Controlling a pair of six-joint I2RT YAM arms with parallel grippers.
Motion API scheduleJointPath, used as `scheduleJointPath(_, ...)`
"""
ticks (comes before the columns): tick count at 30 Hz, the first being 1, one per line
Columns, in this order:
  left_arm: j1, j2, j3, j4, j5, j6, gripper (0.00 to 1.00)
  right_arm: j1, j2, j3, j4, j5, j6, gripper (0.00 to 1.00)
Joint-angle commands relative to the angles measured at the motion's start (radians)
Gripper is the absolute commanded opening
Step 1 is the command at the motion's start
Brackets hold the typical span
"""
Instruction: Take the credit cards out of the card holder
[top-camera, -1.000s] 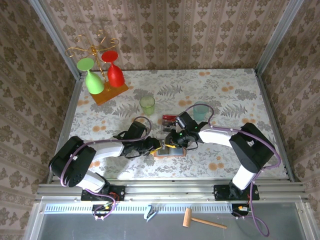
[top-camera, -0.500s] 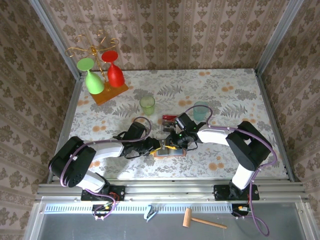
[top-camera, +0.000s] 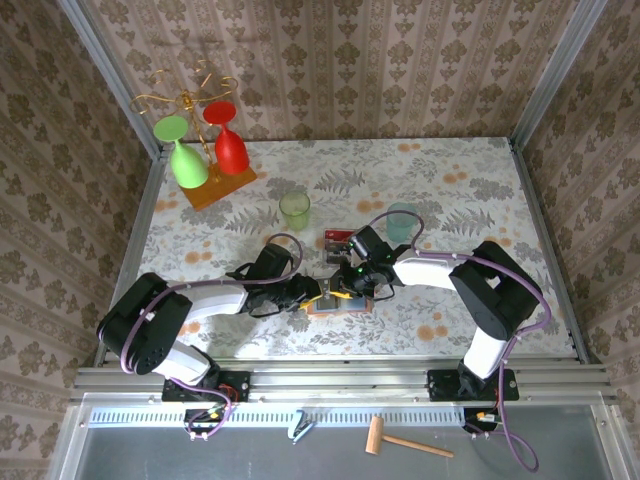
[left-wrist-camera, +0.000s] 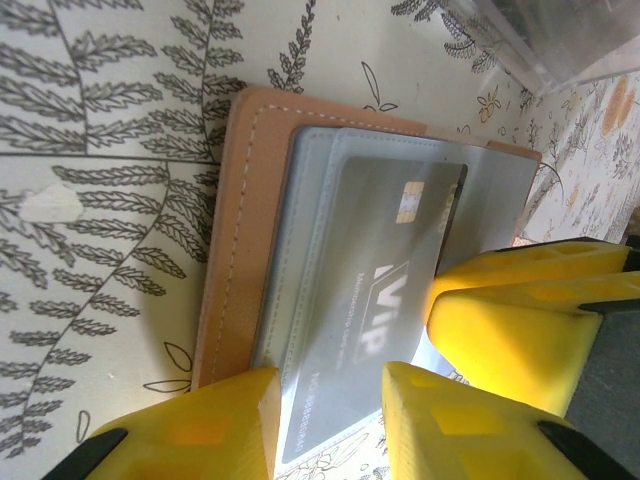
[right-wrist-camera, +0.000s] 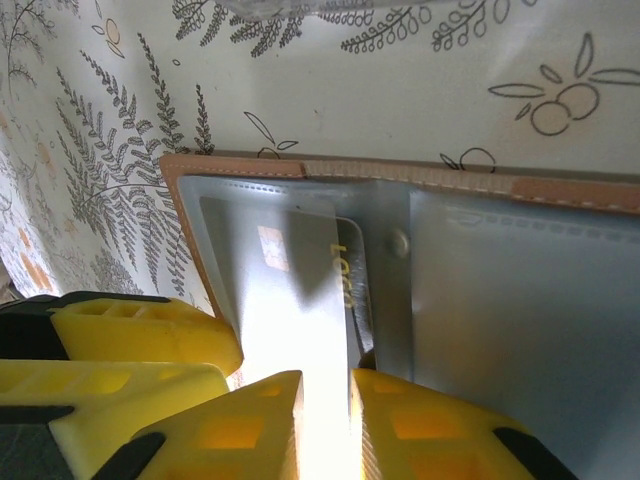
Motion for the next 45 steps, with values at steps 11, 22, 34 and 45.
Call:
scheduleJointPath(11, 0.005, -0.011, -0.014, -0.010, -0.012, 0.012, 0.34, 0.007, -0.012, 0.048, -0.145, 0.083, -0.067, 0.25)
scheduleJointPath(22, 0.005, -0.012, -0.004, -0.017, -0.010, 0.012, 0.34, 0.007, -0.011, 0.071, -0.153, 0.082, -0.083, 0.25)
scheduleJointPath(34, 0.011, -0.024, 0.100, -0.093, -0.013, 0.047, 0.33, 0.004, -0.071, 0.083, -0.182, 0.074, -0.092, 0.25)
scheduleJointPath(45, 0.011, 0.020, 0.141, -0.109, -0.011, 0.066, 0.20, -0.013, -0.101, 0.052, -0.169, 0.066, -0.090, 0.24)
